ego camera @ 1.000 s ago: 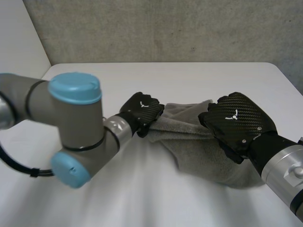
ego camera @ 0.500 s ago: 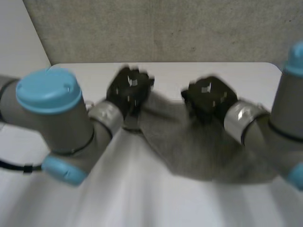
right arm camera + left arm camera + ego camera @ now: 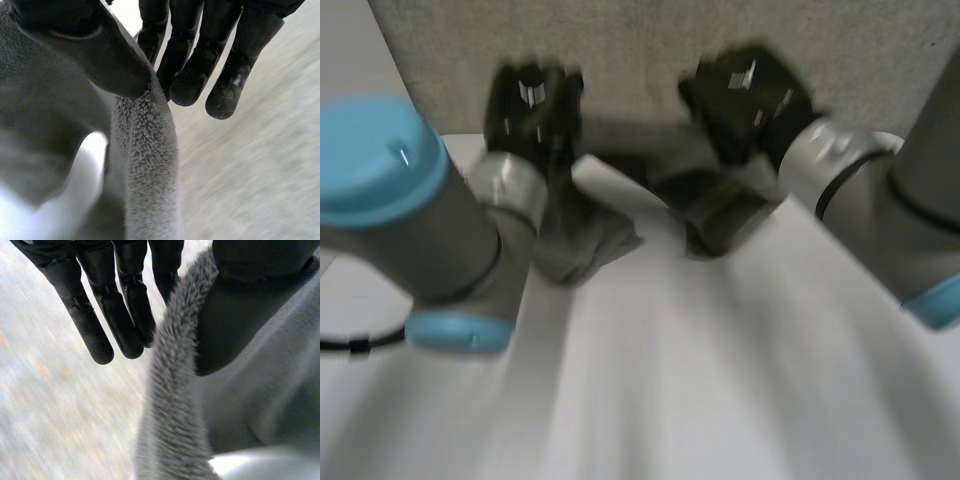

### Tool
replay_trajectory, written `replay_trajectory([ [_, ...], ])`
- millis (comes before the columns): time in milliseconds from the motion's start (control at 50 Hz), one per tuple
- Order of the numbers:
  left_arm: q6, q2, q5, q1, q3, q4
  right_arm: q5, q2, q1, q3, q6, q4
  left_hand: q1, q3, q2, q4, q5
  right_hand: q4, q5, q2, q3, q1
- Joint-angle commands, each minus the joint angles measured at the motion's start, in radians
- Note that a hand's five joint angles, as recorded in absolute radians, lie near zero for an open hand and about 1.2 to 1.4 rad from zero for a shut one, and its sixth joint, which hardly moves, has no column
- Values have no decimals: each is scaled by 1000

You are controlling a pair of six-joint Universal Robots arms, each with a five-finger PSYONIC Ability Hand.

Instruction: Fold the towel.

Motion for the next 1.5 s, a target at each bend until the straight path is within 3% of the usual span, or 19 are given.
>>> replay_trajectory([
  [20, -9, 13, 0, -6, -296, -2, 11, 82, 24, 141, -120, 56, 66, 65, 66, 66, 66, 63, 36, 65, 53, 61],
  [180, -13, 18, 2, -35, -439, -60, 66, 134, 25, 241, -138, 65, -60, -61, -61, -60, -61, 63, 36, 65, 53, 61],
  [240, -29, 37, 5, -56, -437, -129, 74, 122, 22, 270, -138, 60, -257, -258, -257, -257, -257, 63, 36, 65, 53, 61],
  [260, -32, 56, 6, -61, -431, -164, 74, 116, 19, 281, -138, 62, -425, -427, -426, -425, -426, 63, 36, 65, 53, 61],
  [280, -32, 56, 6, -61, -431, -164, 72, 103, 18, 291, -137, 60, -427, -428, -428, -427, -428, 63, 36, 65, 53, 61],
  [320, -32, 99, 15, -65, -404, -212, 70, 93, 18, 305, -137, 57, -693, -694, -694, -693, -694, 63, 36, 65, 53, 61],
  [380, -29, 128, 24, -55, -361, -241, 69, 70, 16, 339, -138, 53, -771, -772, -771, -771, -771, 63, 36, 65, 53, 61],
  [500, -15, 133, 55, -38, -276, -250, 69, 45, 16, 391, -134, 39, -771, -772, -771, -771, -771, 63, 36, 65, 53, 61],
  [600, 77, 90, 179, 95, -161, -276, 69, -2, 13, 487, -134, -27, -741, -743, -742, -741, -742, 63, 36, 65, 53, 61],
  [660, 128, 27, 245, 138, -109, -301, 69, -18, 13, 524, -135, -55, -683, -684, -684, -683, -684, 63, 36, 65, 53, 61],
  [760, 171, -67, 279, 163, -25, -383, 67, -30, 13, 564, -137, -78, -557, -558, -557, -557, -558, 63, 36, 65, 53, 61],
  [940, 206, -177, 281, 206, 58, -414, 64, -23, 12, 584, -135, -95, -430, -431, -431, -430, -431, 63, 36, 65, 53, 61],
  [1140, 364, -289, 264, 246, 136, -422, 61, -18, 12, 597, -132, -98, -459, -460, -460, -459, -460, 63, 36, 65, 53, 61],
  [1400, 405, -314, 210, 250, 132, -448, 61, -13, 12, 603, -132, -105, -454, -455, -454, -454, -454, 63, 36, 65, 53, 61],
  [1500, 427, -318, 209, 258, 104, -451, 61, -13, 12, 603, -132, -105, -331, -332, -331, -331, -331, 63, 36, 65, 53, 61],
])
